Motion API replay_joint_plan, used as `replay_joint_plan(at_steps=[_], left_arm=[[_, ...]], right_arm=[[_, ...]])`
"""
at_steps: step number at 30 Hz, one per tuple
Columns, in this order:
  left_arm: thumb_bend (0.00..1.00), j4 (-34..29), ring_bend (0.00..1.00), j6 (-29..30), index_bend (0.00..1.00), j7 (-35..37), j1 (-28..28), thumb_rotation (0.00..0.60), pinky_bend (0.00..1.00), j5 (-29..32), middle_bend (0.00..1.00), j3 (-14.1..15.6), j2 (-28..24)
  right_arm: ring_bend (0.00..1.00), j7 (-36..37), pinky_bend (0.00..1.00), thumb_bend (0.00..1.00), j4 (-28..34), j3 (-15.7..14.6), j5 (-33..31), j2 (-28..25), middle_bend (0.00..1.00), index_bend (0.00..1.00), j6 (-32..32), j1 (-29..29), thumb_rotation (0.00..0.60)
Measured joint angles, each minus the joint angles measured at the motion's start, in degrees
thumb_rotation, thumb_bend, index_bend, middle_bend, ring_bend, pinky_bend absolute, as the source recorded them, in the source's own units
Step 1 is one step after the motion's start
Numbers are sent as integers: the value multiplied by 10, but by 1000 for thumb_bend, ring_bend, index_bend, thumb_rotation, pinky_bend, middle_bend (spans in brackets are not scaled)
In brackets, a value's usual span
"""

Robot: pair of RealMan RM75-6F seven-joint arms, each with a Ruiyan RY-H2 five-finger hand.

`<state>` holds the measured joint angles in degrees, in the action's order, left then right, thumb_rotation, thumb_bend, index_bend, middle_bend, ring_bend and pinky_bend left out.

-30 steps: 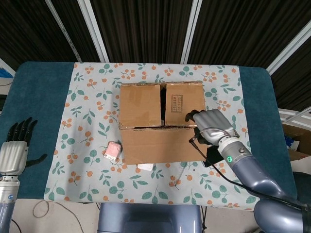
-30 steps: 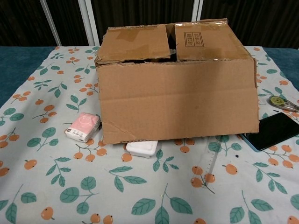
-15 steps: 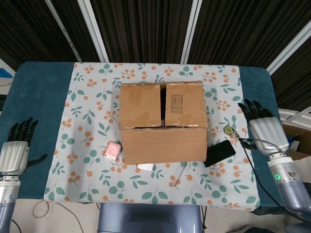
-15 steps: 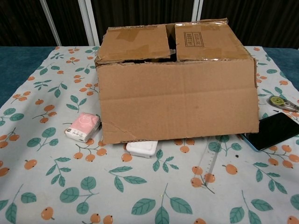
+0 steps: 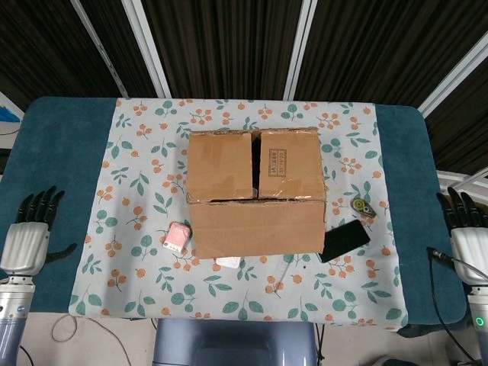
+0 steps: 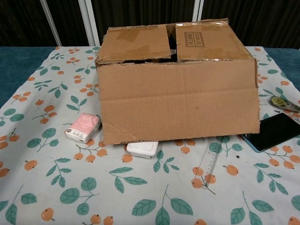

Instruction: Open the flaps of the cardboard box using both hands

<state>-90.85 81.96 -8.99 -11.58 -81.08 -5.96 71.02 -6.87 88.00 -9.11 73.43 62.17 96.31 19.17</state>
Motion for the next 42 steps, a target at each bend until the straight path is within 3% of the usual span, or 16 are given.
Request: replay_joint_plan(at_steps=[3, 10, 16, 22, 30, 33, 42], left_arm=[[56, -2, 0, -3, 0, -6, -4, 600, 0, -6, 0, 1, -2], [330, -67, 0, -48, 0, -35, -40, 600, 30, -18, 0, -11, -56], [496, -158, 0, -173, 0, -63, -134, 600, 51, 4, 0, -56, -147], [563, -181, 0, -304, 0, -91, -251, 600, 103, 41, 0, -105, -191], [623, -144, 2, -464, 0, -134, -409, 600, 156, 96, 6, -139, -191], [639, -121, 38, -513, 0, -154, -468, 600, 200, 111, 52, -142, -180], [656, -45, 92, -598, 4, -214, -604, 600, 245, 160, 125, -116, -112]], right_arm=[[0, 19, 213, 174, -35, 10, 18, 15, 0, 0, 4, -11, 600], [0, 65, 213, 192, -72, 44, 29, 37, 0, 0, -19, -30, 600], [0, 78, 213, 197, -77, 66, 32, 42, 0, 0, -42, -39, 600], [0, 83, 213, 205, -76, 84, 34, 43, 0, 0, -55, -47, 600], [0, 95, 213, 220, -75, 104, 33, 43, 0, 0, -76, -55, 600], [0, 100, 213, 222, -75, 109, 32, 44, 0, 0, -86, -57, 600], [0, 116, 213, 235, -72, 125, 31, 42, 0, 0, -106, -63, 600]])
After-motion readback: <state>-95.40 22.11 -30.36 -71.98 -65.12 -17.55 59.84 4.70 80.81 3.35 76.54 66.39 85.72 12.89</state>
